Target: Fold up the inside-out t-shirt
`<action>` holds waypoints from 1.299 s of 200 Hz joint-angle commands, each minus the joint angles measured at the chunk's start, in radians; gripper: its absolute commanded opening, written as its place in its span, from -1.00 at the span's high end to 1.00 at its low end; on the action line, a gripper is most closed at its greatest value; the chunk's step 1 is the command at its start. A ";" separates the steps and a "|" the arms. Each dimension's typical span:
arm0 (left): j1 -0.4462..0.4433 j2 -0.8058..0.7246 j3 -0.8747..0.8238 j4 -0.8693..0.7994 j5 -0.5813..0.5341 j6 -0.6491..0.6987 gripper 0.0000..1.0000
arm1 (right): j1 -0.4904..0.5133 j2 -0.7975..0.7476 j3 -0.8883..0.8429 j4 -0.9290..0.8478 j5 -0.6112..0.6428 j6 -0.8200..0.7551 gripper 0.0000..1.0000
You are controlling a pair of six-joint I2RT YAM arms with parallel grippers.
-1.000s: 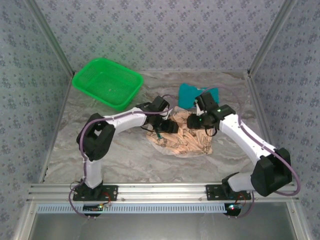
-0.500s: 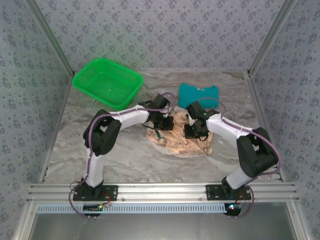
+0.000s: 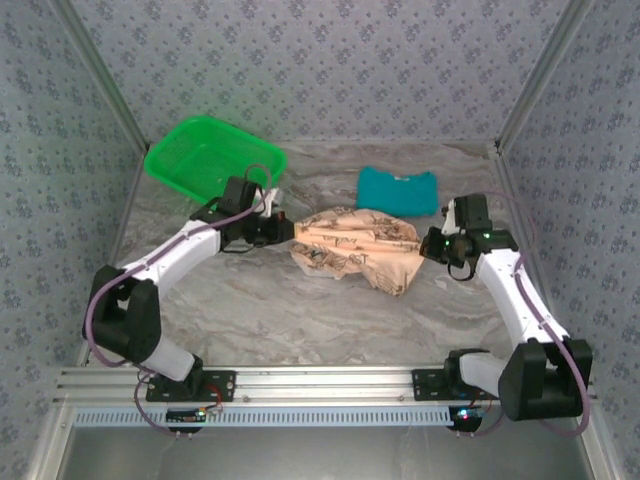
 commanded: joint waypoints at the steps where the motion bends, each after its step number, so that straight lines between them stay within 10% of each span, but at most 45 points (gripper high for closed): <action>1: 0.020 0.129 -0.097 0.024 -0.045 0.047 0.97 | -0.006 0.085 -0.093 -0.024 0.046 0.037 1.00; 22: -0.006 0.170 -0.102 0.063 0.050 0.036 0.26 | 0.083 0.126 -0.081 -0.022 -0.012 -0.041 0.87; 42: -0.082 0.124 -0.010 -0.071 -0.009 0.125 0.04 | 0.232 0.125 0.001 -0.093 -0.008 -0.124 0.67; 97: -0.220 0.148 0.289 -0.172 -0.053 0.242 -0.25 | 0.218 0.116 0.183 -0.091 -0.019 -0.195 0.09; 170: -0.377 0.496 0.531 -0.177 -0.023 0.198 -0.27 | 0.222 0.298 0.056 0.128 -0.070 -0.206 0.11; 191: -0.387 0.574 0.582 -0.189 -0.057 0.173 0.01 | 0.219 0.309 0.047 0.149 -0.063 -0.208 0.86; 207: -0.368 0.585 0.622 -0.223 -0.077 0.163 0.99 | 0.216 0.239 0.032 0.173 -0.105 -0.217 1.00; 260: -0.104 0.130 0.306 -0.056 -0.022 0.074 1.00 | 0.084 -0.107 0.014 0.080 -0.081 -0.131 1.00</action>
